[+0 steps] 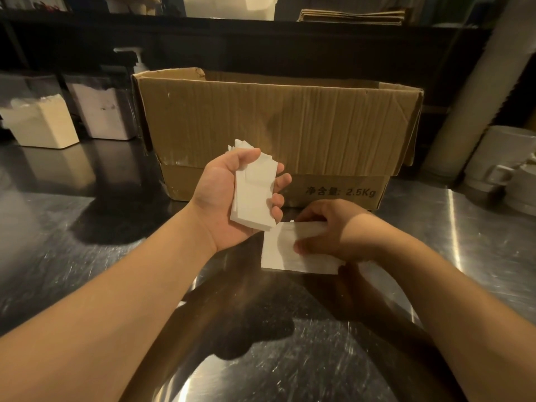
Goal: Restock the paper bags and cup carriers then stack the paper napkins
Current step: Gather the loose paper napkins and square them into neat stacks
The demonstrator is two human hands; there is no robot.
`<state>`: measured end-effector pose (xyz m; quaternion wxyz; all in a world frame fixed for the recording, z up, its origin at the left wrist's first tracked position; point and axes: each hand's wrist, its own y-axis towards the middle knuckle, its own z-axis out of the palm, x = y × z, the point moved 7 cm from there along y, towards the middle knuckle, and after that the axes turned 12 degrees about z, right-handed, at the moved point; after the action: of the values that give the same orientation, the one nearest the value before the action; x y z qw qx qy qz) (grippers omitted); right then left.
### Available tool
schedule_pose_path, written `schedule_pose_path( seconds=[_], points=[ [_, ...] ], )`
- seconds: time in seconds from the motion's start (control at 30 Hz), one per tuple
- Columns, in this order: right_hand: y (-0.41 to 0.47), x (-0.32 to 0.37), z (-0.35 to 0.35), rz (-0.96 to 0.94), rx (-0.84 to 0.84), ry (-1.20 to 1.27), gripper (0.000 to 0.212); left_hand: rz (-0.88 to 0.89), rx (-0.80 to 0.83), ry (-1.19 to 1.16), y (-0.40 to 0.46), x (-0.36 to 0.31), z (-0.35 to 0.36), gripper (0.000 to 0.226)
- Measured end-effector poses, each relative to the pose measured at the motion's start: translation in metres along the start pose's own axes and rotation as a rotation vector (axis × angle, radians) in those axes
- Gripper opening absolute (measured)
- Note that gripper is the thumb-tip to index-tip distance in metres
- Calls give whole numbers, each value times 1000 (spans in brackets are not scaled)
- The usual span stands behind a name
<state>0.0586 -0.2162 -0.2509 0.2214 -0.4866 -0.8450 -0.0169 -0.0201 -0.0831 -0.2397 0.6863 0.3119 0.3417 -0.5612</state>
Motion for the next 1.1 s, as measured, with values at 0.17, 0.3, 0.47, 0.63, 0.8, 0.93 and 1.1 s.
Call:
schedule_pose_path(
  seconds=[0.17, 0.3, 0.47, 0.63, 0.8, 0.93, 1.1],
  points=[
    [-2, -3, -12, 3, -40, 146, 11, -5, -2, -1, 0, 0, -1, 47],
    [1, -6, -15, 60, -62, 164, 11, -1, -3, 5, 0, 0, -1, 47],
    [2, -8, -17, 55, -133, 61, 15, -2, -8, 12, -1, 0, 0, 48],
    [0, -15, -6, 136, 28, 16, 55, -3, -23, 22, -1, 1, -2, 51],
    [-1, -12, -6, 131, 68, 150, 39, -5, -38, 27, -1, 2, -2, 51],
    [-6, -10, -14, 132, 35, 251, 34, -2, -58, 18, 0, 2, -4, 49],
    [-15, -16, -36, 126, -98, 622, 41, 39, -93, 11, 0, 1, -7, 40]
  ],
)
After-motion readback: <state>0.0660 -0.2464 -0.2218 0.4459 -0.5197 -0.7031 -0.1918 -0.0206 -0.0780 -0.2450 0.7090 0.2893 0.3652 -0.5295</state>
